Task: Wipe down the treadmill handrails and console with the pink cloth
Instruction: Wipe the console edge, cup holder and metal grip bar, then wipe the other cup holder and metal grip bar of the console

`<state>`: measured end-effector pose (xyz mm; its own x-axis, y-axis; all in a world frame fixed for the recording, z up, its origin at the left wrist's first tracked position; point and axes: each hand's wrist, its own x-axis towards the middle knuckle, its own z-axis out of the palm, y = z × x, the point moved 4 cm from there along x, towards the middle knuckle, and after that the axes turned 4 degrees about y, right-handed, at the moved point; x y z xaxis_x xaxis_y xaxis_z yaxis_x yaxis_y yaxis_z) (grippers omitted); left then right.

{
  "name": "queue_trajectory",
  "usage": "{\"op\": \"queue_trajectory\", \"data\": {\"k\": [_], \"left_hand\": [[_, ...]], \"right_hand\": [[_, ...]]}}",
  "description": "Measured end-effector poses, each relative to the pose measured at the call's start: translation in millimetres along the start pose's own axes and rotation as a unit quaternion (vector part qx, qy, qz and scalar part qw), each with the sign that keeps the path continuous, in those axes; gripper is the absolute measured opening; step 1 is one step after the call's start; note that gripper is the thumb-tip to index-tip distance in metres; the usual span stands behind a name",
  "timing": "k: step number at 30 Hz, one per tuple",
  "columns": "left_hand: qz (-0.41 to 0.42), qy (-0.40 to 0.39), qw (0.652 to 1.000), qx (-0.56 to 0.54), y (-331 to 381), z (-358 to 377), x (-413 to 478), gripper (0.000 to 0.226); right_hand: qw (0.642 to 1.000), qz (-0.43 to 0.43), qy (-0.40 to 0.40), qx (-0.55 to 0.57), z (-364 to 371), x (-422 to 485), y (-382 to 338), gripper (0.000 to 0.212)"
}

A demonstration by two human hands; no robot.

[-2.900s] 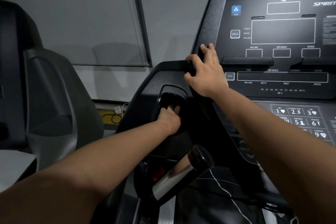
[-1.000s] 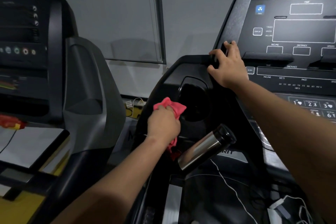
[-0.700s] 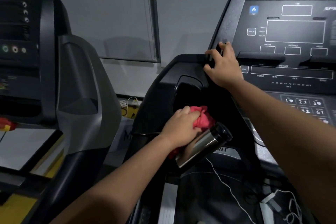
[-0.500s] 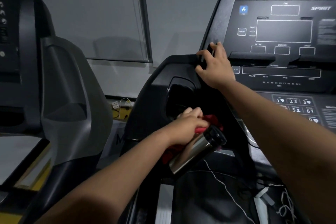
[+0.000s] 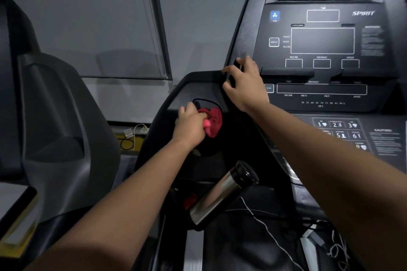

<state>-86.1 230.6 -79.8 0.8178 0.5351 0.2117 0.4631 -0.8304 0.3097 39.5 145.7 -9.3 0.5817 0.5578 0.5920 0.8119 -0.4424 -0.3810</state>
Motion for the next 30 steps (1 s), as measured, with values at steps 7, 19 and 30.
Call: {"op": "queue_trajectory", "data": {"k": [7,19,30], "left_hand": [[-0.112,0.064,0.974,-0.186,12.1,-38.0,-7.1,0.017],[-0.095,0.043,0.903,-0.417,120.1,-85.5,-8.1,0.045],[-0.092,0.048,0.875,-0.473,239.2,-55.7,-42.2,0.047]], "right_hand": [[0.992,-0.027,0.021,0.12,-19.8,-20.0,-9.8,0.015],[0.793,0.191,-0.078,0.574,-86.1,-57.1,-2.2,0.011],[0.82,0.21,-0.174,0.503,-176.2,-104.0,87.5,0.062]]}}
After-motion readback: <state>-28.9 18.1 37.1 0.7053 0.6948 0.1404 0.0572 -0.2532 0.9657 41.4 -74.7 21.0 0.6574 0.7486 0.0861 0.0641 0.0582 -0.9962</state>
